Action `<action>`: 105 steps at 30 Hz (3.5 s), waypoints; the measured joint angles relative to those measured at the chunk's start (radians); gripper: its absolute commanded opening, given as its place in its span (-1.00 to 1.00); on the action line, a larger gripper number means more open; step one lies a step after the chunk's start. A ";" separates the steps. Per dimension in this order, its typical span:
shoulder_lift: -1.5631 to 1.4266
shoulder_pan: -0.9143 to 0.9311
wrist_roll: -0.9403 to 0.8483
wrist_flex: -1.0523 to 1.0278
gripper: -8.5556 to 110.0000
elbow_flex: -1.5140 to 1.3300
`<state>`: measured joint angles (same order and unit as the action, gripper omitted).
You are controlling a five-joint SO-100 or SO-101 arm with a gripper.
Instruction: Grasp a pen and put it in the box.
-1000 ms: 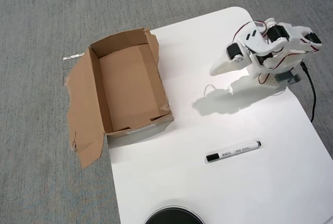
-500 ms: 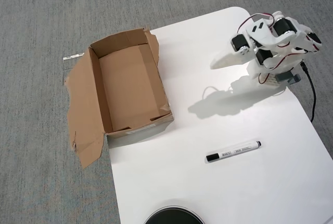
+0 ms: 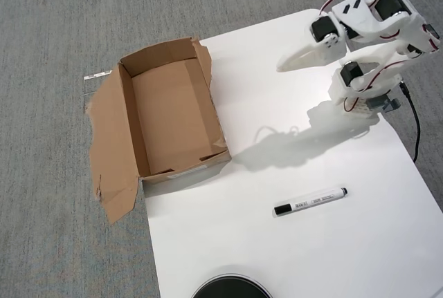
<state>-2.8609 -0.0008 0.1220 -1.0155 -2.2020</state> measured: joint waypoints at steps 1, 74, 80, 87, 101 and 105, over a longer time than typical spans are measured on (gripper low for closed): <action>0.009 0.000 0.000 0.000 -0.84 0.009; 0.629 -0.703 0.000 0.000 -0.84 0.153; 0.756 -0.703 -0.002 0.000 -0.84 0.267; 0.894 -0.703 -0.005 0.000 -0.84 0.347; 1.112 -0.833 -0.006 -0.124 -0.84 0.354; 1.124 -0.908 -0.006 -0.138 -0.84 0.354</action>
<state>-1.7365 -0.9089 0.1158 -1.1536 -1.8477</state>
